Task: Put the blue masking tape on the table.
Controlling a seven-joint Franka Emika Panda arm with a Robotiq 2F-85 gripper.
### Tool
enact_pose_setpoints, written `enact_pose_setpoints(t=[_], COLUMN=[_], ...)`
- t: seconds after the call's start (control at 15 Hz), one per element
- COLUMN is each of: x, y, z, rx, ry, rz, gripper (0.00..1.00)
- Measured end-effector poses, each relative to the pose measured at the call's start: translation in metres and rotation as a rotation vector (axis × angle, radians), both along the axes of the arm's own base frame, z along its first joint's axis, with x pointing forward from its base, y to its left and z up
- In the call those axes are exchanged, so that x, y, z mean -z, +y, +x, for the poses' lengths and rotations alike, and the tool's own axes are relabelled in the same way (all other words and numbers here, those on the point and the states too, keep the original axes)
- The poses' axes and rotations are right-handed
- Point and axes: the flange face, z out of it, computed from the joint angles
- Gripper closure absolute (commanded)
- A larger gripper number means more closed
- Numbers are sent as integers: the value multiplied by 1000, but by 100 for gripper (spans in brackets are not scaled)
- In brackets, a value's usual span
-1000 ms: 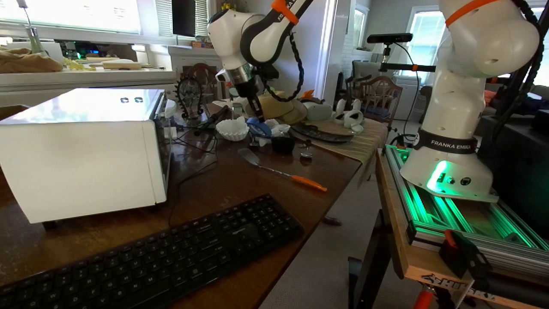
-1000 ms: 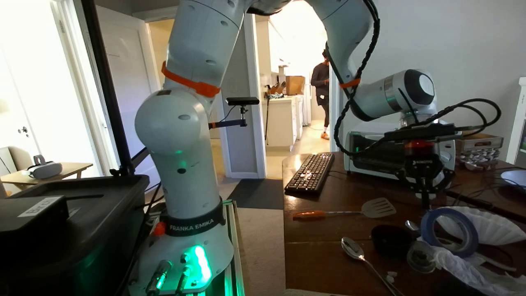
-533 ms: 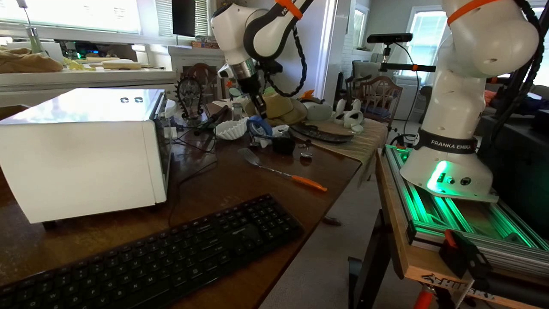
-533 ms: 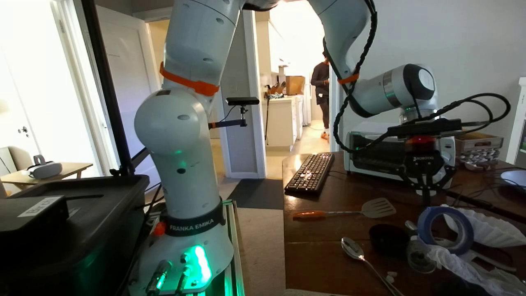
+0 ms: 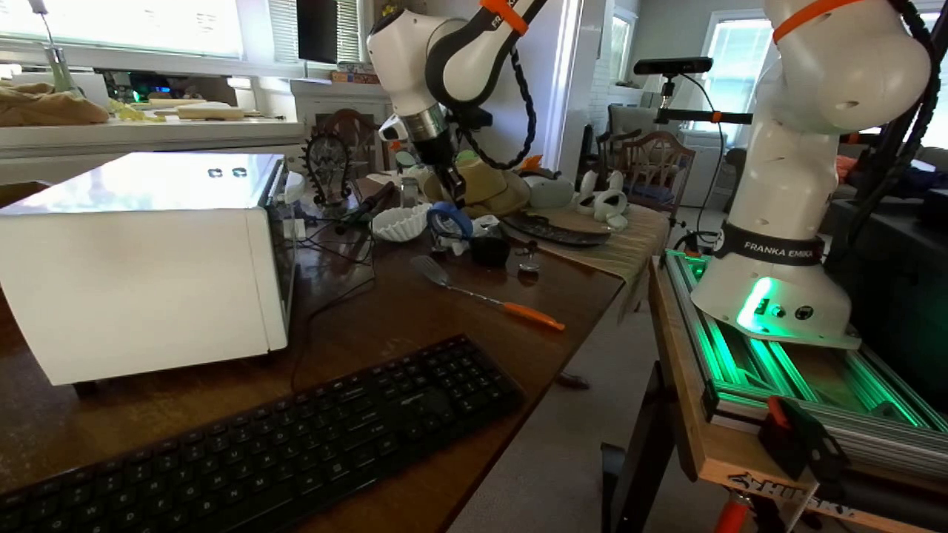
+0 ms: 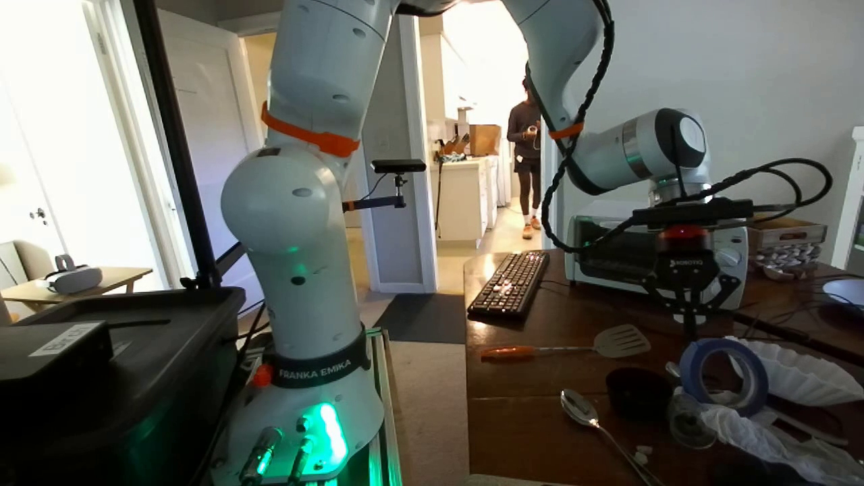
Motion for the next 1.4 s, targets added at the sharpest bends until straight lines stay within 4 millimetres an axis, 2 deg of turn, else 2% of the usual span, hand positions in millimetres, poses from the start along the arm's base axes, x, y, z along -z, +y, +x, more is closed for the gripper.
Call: enact_pose_setpoints(t=[0.47, 0.8, 1.4], x=[18, 23, 32], y=[24, 41, 51], z=[-22, -32, -47], rx=[-72, -118, -186], ry=[52, 64, 106], rz=[8, 16, 31], gripper=[100, 100, 100])
